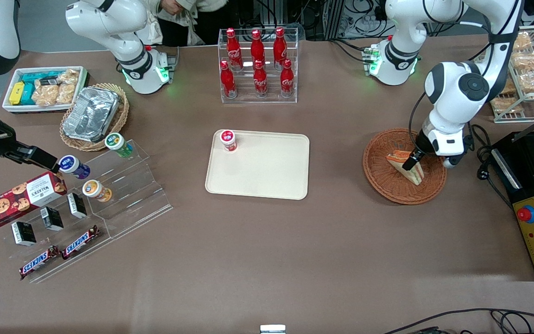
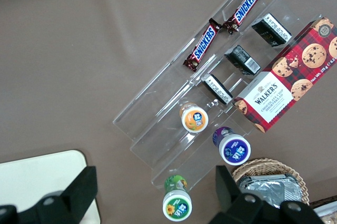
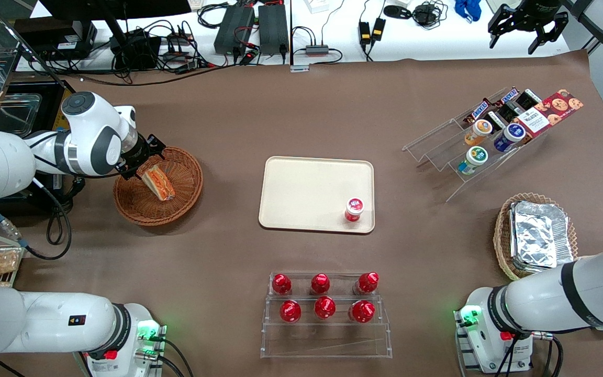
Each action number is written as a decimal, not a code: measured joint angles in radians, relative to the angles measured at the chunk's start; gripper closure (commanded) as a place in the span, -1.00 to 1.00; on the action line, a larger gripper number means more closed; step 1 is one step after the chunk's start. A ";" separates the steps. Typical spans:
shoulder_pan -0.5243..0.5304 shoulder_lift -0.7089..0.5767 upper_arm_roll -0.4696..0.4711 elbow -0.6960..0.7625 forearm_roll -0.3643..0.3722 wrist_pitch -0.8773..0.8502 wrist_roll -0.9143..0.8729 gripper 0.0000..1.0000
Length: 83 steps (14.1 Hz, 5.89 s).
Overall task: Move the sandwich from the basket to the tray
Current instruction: 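Lower the open left gripper and close it on the wrapped sandwich, then lift the sandwich up out of the basket with the left gripper, then carry the sandwich over the cream tray and lower it onto it, then open the left gripper to release the sandwich on the tray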
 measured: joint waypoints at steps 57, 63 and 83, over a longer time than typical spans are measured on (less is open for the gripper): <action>-0.201 0.139 -0.267 0.899 -0.044 -0.960 0.183 1.00; -0.247 0.279 -0.357 0.844 -0.061 -0.688 0.226 1.00; -0.317 0.517 -0.338 0.704 -0.010 -0.326 0.236 -0.99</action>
